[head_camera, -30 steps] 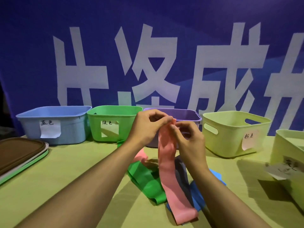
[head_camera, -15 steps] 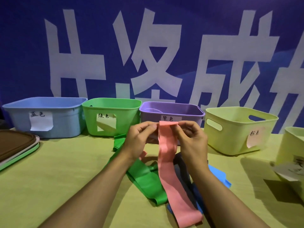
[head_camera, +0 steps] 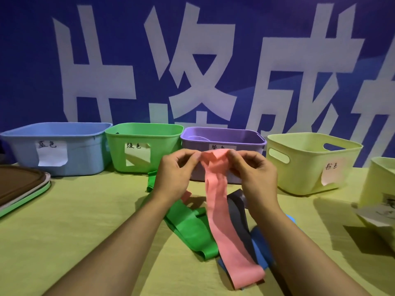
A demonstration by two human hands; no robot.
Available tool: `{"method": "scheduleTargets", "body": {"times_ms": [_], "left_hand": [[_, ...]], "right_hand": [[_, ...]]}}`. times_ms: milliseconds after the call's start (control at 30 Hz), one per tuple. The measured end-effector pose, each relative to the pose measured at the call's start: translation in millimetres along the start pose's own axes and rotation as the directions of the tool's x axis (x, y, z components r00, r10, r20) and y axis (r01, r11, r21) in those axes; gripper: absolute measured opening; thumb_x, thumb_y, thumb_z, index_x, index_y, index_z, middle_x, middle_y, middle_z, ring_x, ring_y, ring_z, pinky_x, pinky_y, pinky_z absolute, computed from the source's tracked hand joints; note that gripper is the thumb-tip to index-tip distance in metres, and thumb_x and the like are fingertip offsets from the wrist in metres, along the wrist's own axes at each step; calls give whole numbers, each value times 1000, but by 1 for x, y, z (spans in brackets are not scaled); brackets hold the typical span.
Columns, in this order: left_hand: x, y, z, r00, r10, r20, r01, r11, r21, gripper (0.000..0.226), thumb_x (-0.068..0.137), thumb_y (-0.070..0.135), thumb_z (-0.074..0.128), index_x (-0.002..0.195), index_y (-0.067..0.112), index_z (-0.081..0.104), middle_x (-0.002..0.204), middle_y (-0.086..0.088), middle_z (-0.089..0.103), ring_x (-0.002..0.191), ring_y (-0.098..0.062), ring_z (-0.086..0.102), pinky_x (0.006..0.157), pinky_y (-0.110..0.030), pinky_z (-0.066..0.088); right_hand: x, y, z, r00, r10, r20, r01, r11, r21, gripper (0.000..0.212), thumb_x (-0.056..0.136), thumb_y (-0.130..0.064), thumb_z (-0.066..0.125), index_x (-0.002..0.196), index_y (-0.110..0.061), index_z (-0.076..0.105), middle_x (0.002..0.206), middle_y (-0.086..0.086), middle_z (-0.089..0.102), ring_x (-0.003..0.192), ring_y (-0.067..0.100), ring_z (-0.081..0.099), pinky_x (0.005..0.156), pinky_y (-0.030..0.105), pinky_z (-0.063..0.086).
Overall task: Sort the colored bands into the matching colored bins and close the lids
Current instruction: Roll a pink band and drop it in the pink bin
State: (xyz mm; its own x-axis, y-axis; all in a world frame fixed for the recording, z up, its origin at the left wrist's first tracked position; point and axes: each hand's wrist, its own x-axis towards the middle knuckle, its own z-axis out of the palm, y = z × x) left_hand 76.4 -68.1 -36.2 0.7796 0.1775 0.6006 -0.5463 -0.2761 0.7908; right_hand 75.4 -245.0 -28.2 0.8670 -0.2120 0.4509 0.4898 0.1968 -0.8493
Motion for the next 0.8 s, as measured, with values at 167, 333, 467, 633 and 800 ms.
{"method": "scheduleTargets", "body": {"times_ms": [167,333,467,633,800], "left_hand": [[0,-3,-2,991,110,-79,-88,966,243,11,98,24,68,101,21,78,91,13,72,85,-1,66,74,-12,48],[1,-3,-4,977,195,-85,-147,909,391,11,99,23,66,102,19,75,95,9,64,88,-1,60,72,-3,41],[0,-5,-4,964,260,-52,-204,854,479,13,99,23,65,104,16,75,96,7,62,84,-11,61,68,-12,45],[1,-5,-3,966,252,-61,-190,847,497,13,99,24,65,104,17,75,96,8,60,83,-10,59,66,-11,41],[-1,-3,1,991,133,-32,-120,958,262,10,97,21,69,102,19,77,94,9,68,86,-7,64,78,-18,49]], "right_hand": [[-5,-5,2,986,64,155,-64,998,-4,10,95,-17,71,94,-8,66,74,4,74,72,14,72,65,25,58],[-9,-15,2,973,-18,231,34,997,-66,8,97,-16,68,102,-11,64,71,-1,73,68,7,66,67,25,56],[-14,-23,4,971,-37,237,29,999,37,19,96,-11,66,113,-20,64,71,1,73,68,12,68,58,29,59],[-15,-23,1,965,-46,260,38,999,34,23,94,-18,69,116,-26,69,102,1,75,95,18,71,69,31,60],[-16,-24,1,943,-100,317,105,994,2,31,92,-7,71,119,-21,68,112,-6,74,106,8,70,80,22,57]]}}
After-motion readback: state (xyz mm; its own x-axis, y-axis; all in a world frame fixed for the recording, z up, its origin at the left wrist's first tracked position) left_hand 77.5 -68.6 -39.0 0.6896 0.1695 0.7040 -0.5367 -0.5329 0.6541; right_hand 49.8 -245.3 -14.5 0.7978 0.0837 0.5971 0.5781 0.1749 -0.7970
